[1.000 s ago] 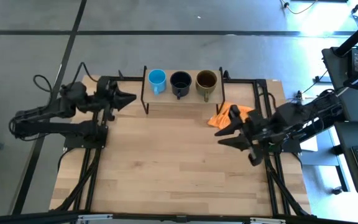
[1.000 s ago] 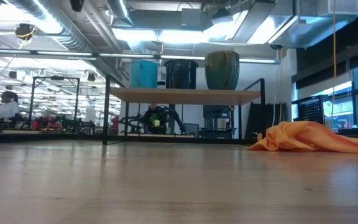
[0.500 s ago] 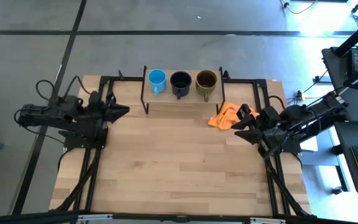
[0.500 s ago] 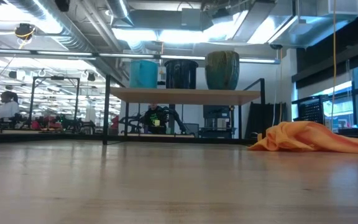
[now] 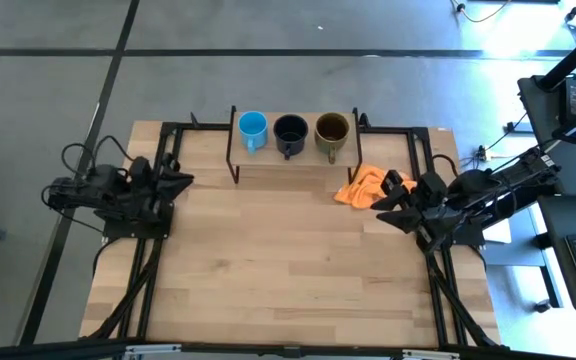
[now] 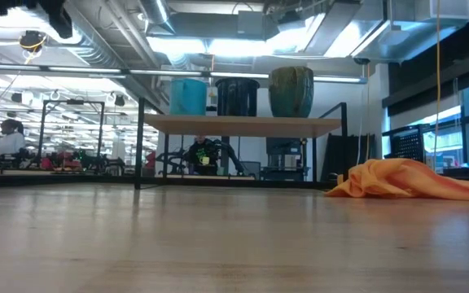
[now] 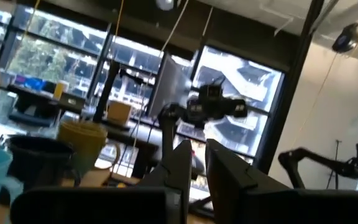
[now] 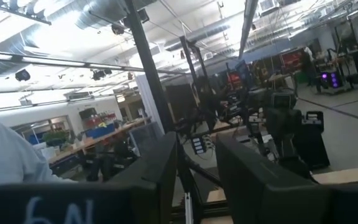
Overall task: Stack small to large cups/mugs on shelf
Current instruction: Return to Home Position
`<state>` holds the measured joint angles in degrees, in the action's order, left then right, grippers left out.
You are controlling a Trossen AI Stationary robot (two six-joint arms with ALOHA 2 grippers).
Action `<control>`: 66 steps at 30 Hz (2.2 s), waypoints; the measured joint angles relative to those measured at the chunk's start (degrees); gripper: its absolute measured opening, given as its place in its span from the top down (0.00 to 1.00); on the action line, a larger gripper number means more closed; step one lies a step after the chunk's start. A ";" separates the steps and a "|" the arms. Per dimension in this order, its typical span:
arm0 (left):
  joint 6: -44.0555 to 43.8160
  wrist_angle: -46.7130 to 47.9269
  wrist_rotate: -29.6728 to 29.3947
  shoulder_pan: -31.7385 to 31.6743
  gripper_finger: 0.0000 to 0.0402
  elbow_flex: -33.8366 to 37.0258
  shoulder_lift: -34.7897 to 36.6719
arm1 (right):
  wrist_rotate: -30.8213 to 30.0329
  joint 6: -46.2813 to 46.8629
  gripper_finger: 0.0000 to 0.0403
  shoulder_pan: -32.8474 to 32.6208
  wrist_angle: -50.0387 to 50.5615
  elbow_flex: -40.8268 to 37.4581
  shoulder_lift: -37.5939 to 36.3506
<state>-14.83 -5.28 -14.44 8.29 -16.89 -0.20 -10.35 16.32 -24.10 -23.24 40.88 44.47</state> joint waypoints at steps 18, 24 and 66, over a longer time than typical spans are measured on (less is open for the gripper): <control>-2.45 -21.75 -1.13 0.00 0.90 16.44 -0.01 | -0.08 1.76 0.72 0.00 1.40 0.00 0.00; -1.29 -21.95 -1.57 0.00 0.90 16.42 0.06 | -0.48 2.66 0.72 0.00 2.26 0.00 0.00; -4.52 -19.59 -4.39 0.00 0.90 16.42 0.04 | -10.72 -0.17 0.72 1.38 3.84 -26.82 -38.76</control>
<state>-19.35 -24.86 -18.82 8.29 -0.47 -0.16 -21.07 16.16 -22.72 -19.41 14.07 5.71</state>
